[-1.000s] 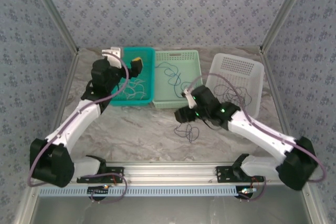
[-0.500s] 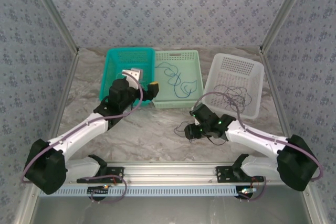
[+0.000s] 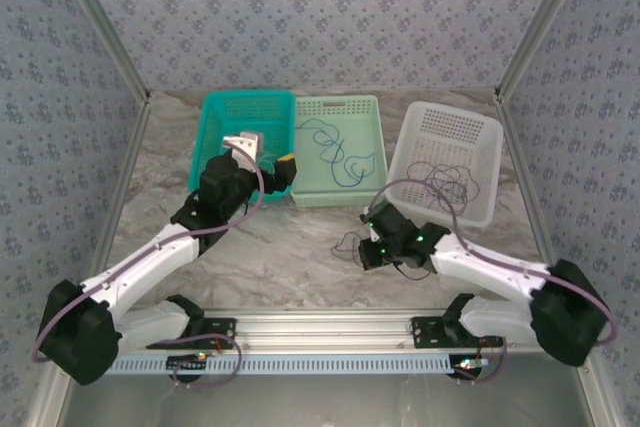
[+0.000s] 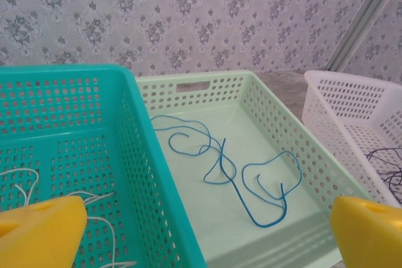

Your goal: Untangle the cables

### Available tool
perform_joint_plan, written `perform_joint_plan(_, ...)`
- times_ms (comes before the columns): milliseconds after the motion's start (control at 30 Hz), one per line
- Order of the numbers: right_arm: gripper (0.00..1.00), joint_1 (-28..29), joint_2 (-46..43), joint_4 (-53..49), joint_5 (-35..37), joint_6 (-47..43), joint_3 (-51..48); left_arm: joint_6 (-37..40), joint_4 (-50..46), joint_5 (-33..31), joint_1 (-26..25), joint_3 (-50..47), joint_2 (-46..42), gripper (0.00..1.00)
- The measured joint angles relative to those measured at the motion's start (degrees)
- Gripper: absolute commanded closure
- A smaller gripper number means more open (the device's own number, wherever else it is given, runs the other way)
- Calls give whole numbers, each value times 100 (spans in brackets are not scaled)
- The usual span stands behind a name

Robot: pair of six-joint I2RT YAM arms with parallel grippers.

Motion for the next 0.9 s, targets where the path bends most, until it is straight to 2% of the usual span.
perform_joint_plan(167, 100, 0, -1209, -245, -133, -326, 269, 7, 44, 199, -2, -66, -48, 1)
perform_joint_plan(300, 100, 2, -1650, -546, -278, -640, 835, 24, 42, 518, -42, -109, -28, 1)
perform_joint_plan(633, 100, -120, -1753, -717, -350, -1121, 1547, -208, 896, 1707, -151, -763, -57, 1)
perform_joint_plan(900, 100, -358, -1718, -577, -367, -1272, 1547, -761, 901, 2046, -151, -1029, -389, 3)
